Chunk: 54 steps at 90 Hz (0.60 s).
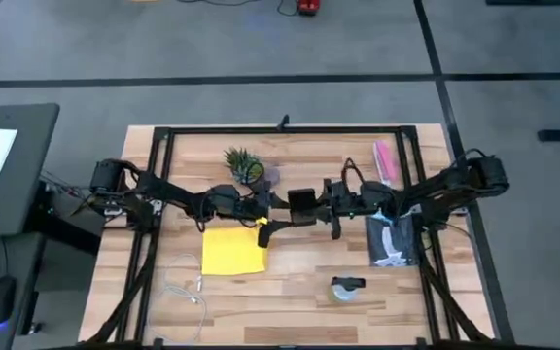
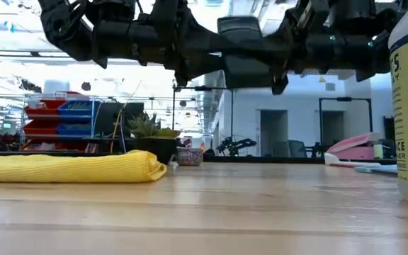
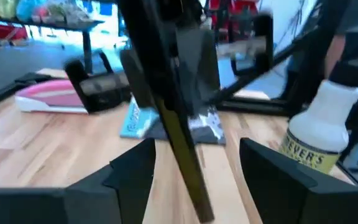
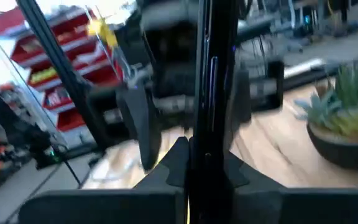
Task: Apply microfiber cloth
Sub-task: Spray the front side of the cellphone using a spray bottle
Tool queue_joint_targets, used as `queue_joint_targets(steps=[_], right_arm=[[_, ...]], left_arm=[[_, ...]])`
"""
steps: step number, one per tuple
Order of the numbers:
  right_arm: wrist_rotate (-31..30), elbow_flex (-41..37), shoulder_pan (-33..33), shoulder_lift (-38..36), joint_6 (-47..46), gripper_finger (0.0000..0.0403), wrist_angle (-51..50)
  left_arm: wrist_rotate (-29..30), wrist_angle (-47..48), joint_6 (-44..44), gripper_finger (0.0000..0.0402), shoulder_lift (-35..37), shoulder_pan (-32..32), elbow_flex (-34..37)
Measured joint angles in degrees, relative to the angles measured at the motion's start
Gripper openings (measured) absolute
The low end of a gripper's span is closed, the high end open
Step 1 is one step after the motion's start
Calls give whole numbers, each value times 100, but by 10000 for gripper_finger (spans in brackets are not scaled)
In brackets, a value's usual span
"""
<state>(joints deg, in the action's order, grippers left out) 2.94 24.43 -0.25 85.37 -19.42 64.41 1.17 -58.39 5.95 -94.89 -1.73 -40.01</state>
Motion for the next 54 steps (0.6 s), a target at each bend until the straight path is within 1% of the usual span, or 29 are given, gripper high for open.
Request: queue_joint_targets(steps=[11,19,44,54], right_arm=[[9,-1,0,17,22,14,25],[41,-1,-1,15,46,14,113],[20,-1,2,15,92,14,187],[17,-1,2,13,146,14,187]], left_arm=[[32,-14,-218,211,2,-106,-68],[45,2,-224,201,2,-145,-72],[358,-15,-25,132,2,-145,-77],[413,129,-73,114,4,-145,-77]])
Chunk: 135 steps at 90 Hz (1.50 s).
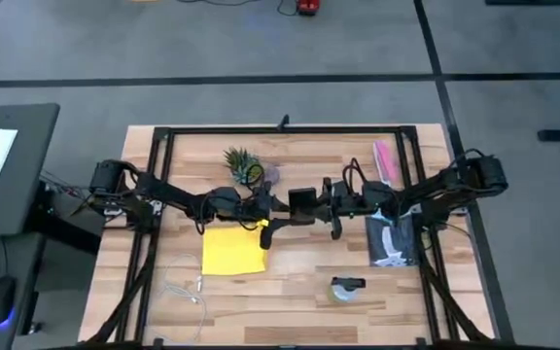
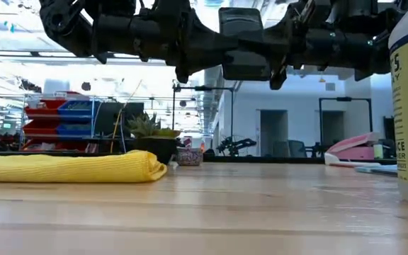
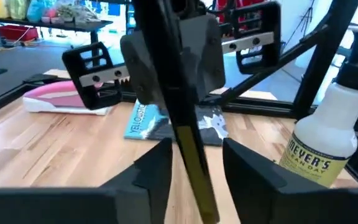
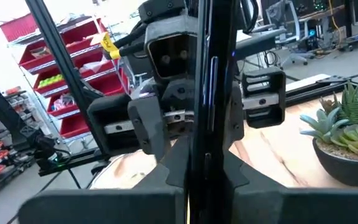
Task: Apply microfiber cloth
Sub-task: Spray the front side of the cellphone using a spray bottle
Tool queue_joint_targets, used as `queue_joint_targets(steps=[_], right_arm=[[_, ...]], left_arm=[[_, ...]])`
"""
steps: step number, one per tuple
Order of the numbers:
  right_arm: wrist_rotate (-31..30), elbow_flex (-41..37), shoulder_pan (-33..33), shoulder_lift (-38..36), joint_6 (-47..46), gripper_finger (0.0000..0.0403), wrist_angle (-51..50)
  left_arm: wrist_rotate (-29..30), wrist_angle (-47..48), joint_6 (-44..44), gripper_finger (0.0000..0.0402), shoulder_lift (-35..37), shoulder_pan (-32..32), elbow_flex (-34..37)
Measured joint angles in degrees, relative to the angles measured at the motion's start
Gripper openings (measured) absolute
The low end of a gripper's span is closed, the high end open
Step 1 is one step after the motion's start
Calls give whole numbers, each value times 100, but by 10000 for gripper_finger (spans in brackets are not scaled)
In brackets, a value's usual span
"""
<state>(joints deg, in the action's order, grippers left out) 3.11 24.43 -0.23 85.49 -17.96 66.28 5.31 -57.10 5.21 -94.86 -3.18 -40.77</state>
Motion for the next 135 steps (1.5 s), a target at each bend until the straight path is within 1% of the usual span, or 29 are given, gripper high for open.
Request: queue_joint_targets(steps=[6,12,24,29,34,38,43,50,59,69,79,85,92,105,112,125,135], right_arm=[[-25,0,0,0,5,14,11],[-77,0,4,-2,5,14,4],[-94,0,4,-2,49,14,-20],[-95,0,4,-2,57,14,-3],[-98,0,4,-2,80,14,0],[-102,0,4,-2,125,14,7],[-142,0,3,-4,150,14,12],[-207,0,4,-9,154,14,19],[-229,0,4,-148,153,14,13],[-227,0,4,-478,164,14,-69],[-227,0,4,-891,291,14,-428],[-265,2,-12,-1149,334,14,-661],[-331,2,-45,-1434,363,14,-885],[-361,2,-122,-1907,439,14,-1329],[-509,2,-178,-2096,453,14,-1540],[-680,2,-260,-2321,453,14,-1963],[-808,2,-330,-2382,451,14,-2181]], left_arm=[[54,472,-143,110,182,-15,24],[141,1229,-344,110,539,-70,37],[460,3924,-516,109,1630,-319,26],[487,5073,-321,109,2073,-415,28],[487,5951,55,109,2382,-488,29],[491,6439,336,109,2516,-542,62],[492,6782,594,108,2524,-595,193],[458,6787,776,100,2274,-659,407],[299,6492,832,81,1697,-685,519],[251,6192,808,52,953,-715,501],[263,5525,659,21,300,-697,264],[264,5107,543,6,-59,-638,30],[263,4786,416,4,-459,-513,-340],[290,4621,164,2,-1250,-251,-1151],[324,4620,105,1,-1639,-134,-1602],[722,4629,198,0,-2232,17,-2279],[1040,4606,283,0,-2370,60,-2601]])
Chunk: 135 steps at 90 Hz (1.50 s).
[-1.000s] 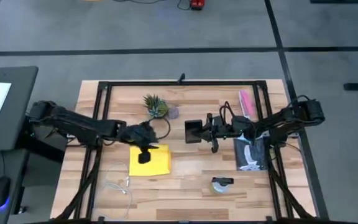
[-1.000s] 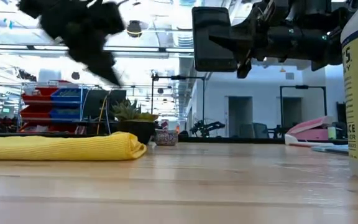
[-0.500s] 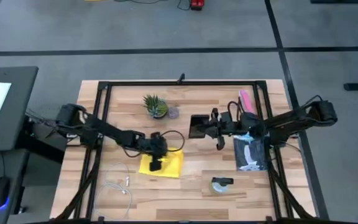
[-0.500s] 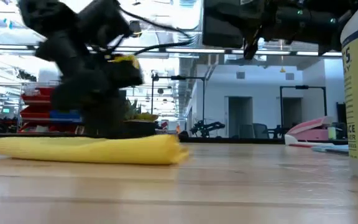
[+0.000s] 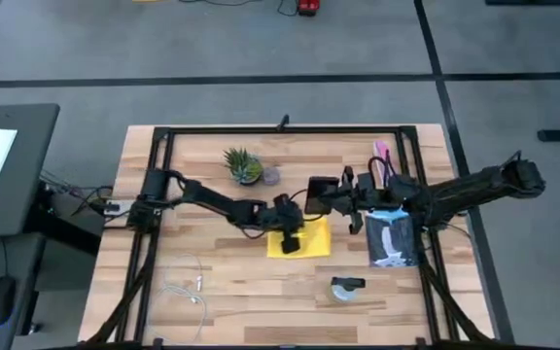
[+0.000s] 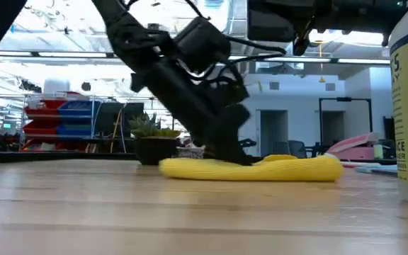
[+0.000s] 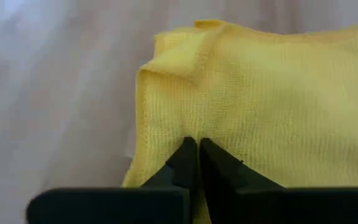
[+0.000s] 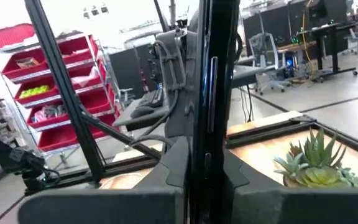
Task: Apply microfiber cloth
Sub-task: Spray the front side of the cellphone using a spray bottle
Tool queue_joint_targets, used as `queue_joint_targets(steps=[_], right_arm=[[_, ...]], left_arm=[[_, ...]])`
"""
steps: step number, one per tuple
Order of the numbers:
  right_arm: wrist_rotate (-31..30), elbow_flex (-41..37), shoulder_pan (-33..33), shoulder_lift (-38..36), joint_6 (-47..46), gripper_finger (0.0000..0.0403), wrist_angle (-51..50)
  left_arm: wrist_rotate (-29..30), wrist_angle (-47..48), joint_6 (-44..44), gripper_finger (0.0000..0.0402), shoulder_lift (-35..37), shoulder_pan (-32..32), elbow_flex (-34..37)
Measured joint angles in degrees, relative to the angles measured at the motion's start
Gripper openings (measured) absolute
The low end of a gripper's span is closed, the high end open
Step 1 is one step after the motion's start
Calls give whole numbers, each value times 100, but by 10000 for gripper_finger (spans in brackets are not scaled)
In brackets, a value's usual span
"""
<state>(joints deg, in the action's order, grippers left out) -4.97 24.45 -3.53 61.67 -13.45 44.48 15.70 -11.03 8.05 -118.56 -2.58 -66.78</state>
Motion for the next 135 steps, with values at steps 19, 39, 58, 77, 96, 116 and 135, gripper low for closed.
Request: queue_joint_targets(steps=[19,39,58,77,96,116,135], right_arm=[[-132,0,42,6,-62,14,-304],[-46,8,247,187,-171,14,-338],[365,-138,372,602,-303,15,-135],[677,-146,490,1106,-355,15,392],[793,-138,562,1148,-363,15,718],[796,-116,555,1027,-363,15,727],[804,-116,538,733,-361,15,651]], left_arm=[[93,413,-201,0,599,-160,-31],[146,1082,-222,0,1524,-376,256],[246,541,-117,0,2884,-418,1455],[207,-1598,338,0,3681,-409,3048],[82,-2476,874,0,2943,-364,3553],[-57,-3421,798,0,1591,-357,2792],[-242,-2638,321,0,715,-346,1361]])
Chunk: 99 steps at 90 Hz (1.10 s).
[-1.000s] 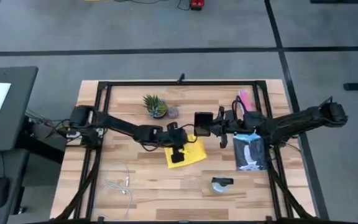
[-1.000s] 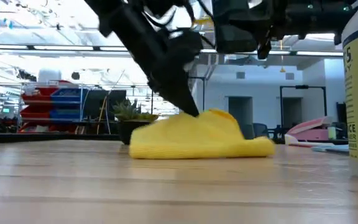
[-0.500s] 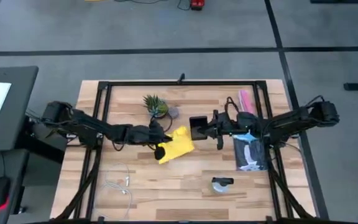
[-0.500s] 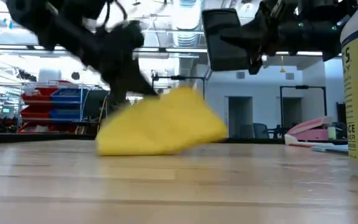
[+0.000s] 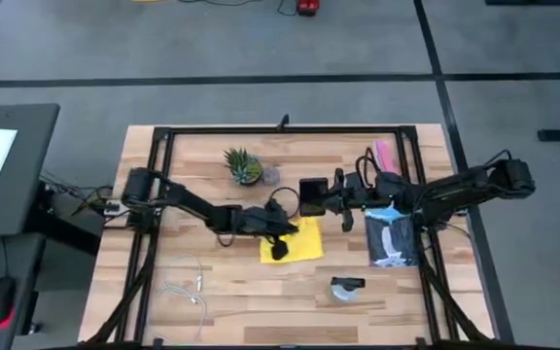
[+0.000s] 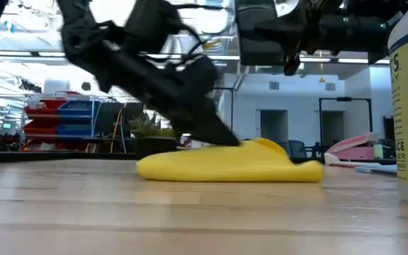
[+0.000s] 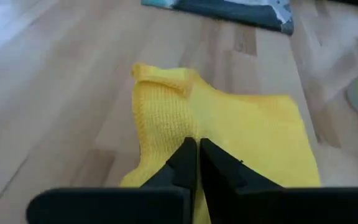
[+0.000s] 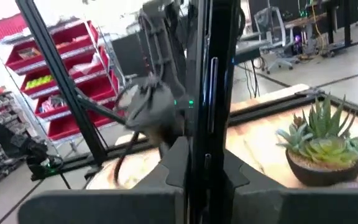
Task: Apply microfiber cloth
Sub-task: Spray the front side of the cellphone using a spray bottle
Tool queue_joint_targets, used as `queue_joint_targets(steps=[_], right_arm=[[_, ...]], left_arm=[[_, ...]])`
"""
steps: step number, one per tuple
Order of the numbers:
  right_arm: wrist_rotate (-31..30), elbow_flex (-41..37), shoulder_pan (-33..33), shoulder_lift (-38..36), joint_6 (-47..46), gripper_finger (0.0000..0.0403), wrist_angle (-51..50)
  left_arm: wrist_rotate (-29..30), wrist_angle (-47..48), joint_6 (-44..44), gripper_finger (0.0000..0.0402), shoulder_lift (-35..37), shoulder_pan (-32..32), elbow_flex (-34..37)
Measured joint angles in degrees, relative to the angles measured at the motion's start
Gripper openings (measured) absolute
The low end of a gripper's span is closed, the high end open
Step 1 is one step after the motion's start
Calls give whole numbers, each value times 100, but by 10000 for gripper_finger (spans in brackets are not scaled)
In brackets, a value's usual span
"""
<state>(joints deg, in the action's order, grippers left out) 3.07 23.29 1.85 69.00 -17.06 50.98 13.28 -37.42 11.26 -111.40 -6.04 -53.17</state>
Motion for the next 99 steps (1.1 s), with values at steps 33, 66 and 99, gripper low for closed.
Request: queue_joint_targets(steps=[33,66,99], right_arm=[[28,0,-37,-355,59,15,-572],[24,0,-74,-315,59,15,-647],[-333,0,-304,-301,-48,15,-817]], left_arm=[[70,1329,-496,83,549,106,-577],[-828,3594,-597,131,962,-67,-570],[-805,2390,525,95,-35,-274,-572]])
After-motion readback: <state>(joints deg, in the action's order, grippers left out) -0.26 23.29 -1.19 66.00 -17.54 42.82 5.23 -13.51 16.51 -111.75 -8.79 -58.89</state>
